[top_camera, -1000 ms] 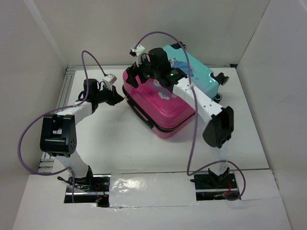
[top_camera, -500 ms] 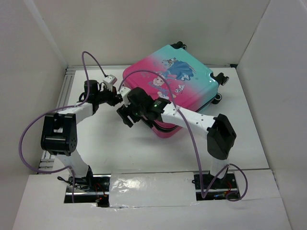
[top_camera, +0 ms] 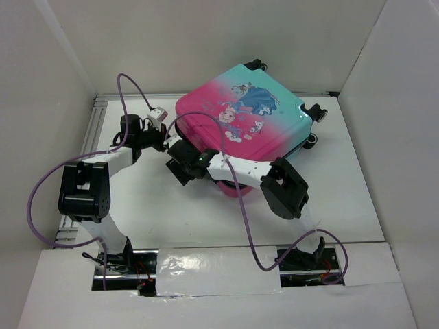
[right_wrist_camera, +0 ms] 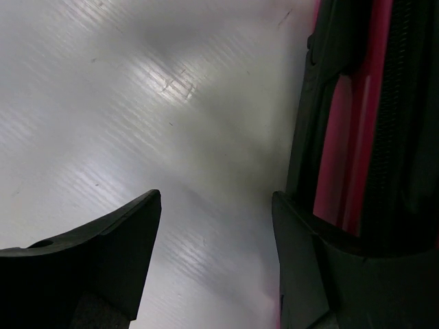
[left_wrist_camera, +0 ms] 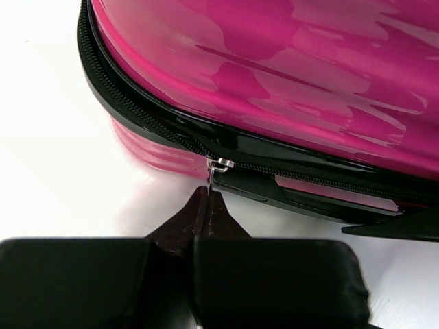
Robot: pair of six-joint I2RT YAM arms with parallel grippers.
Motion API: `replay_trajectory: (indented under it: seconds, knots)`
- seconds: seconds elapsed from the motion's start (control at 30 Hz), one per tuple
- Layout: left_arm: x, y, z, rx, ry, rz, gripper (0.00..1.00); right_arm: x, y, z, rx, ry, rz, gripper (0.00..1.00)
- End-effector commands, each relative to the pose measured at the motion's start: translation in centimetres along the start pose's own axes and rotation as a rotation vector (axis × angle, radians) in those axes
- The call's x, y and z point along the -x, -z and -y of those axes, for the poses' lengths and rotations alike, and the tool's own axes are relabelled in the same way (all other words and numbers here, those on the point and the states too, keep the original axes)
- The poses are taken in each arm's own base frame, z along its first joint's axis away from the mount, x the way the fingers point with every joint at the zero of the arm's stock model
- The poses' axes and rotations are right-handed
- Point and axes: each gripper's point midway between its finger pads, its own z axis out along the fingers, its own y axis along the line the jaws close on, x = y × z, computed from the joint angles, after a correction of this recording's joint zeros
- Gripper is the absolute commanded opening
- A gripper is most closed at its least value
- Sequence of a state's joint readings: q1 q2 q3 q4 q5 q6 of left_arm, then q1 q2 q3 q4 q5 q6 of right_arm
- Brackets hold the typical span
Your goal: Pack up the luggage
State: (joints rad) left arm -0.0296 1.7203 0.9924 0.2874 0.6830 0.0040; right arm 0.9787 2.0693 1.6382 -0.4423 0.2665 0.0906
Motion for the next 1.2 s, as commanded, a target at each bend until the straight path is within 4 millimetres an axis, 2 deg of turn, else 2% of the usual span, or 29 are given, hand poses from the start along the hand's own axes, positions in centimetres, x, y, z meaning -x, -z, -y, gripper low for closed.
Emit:
replay_trajectory:
  seconds: [0.0, 0.07, 0.17, 0.23, 0.27, 0.3, 0.33, 0.47, 0.57, 0.67, 0.83, 0.9, 0.93, 1.07, 1.17]
  knots:
    - [-2.7, 0.0, -2.8, 0.111, -0.004, -0.073, 0.0, 2.5, 0.2, 1.8, -0.069, -0.069, 0.07, 0.72]
    - [-3.1, -0.1, -3.0, 0.11, -0.006, -0.081, 0.0, 1.8, -0.3, 2.3, -0.077, -0.083, 0.062, 0.71]
    - [-3.3, -0.1, -2.9, 0.109, -0.001, -0.089, 0.0, 1.7, -0.7, 3.2, -0.133, -0.085, 0.068, 0.7]
    - [-3.3, -0.1, -2.9, 0.109, -0.001, -0.089, 0.0, 2.4, -0.7, 3.7, -0.16, -0.074, 0.083, 0.7]
    - [-3.3, -0.1, -2.9, 0.109, -0.001, -0.089, 0.0, 3.5, 0.0, 3.9, -0.186, -0.063, 0.104, 0.7]
    - [-3.3, -0.1, -2.9, 0.109, -0.001, -0.089, 0.0, 3.3, 0.0, 3.6, -0.196, -0.05, 0.092, 0.7]
    - [-3.2, -0.3, -3.1, 0.109, -0.001, -0.089, 0.0, 4.3, 0.5, 4.1, -0.221, -0.041, 0.109, 0.7]
    - [-3.2, -0.3, -2.9, 0.1, 0.0, -0.087, 0.0, 5.0, 1.9, 3.4, -0.226, -0.023, 0.132, 0.7]
    - [-3.6, -0.4, -3.0, 0.099, 0.005, -0.094, 0.0, 3.7, 1.8, 3.6, -0.23, -0.011, 0.106, 0.7]
    - [-3.6, -0.4, -3.0, 0.099, 0.005, -0.094, 0.0, 3.7, 1.8, 3.6, -0.23, -0.011, 0.106, 0.7]
    - [-3.9, -0.5, -3.1, 0.098, 0.011, -0.102, 0.0, 1.2, -1.6, 3.8, -0.228, 0.005, 0.048, 0.7]
    - [-4.1, -0.5, -3.0, 0.097, 0.017, -0.109, 0.0, 0.6, -2.7, 4.7, -0.22, -0.011, 0.028, 0.66]
    - [-4.1, -0.5, -3.0, 0.097, 0.008, -0.109, 0.0, 0.1, -3.7, 4.5, -0.198, -0.025, 0.017, 0.62]
    - [-3.9, -0.5, -3.1, 0.097, 0.008, -0.109, 0.0, -0.8, -4.6, 6.4, -0.223, -0.05, 0.003, 0.58]
    - [-3.9, -0.3, -3.4, 0.105, 0.012, -0.107, 0.0, -1.5, -4.8, 6.6, -0.235, -0.028, -0.007, 0.52]
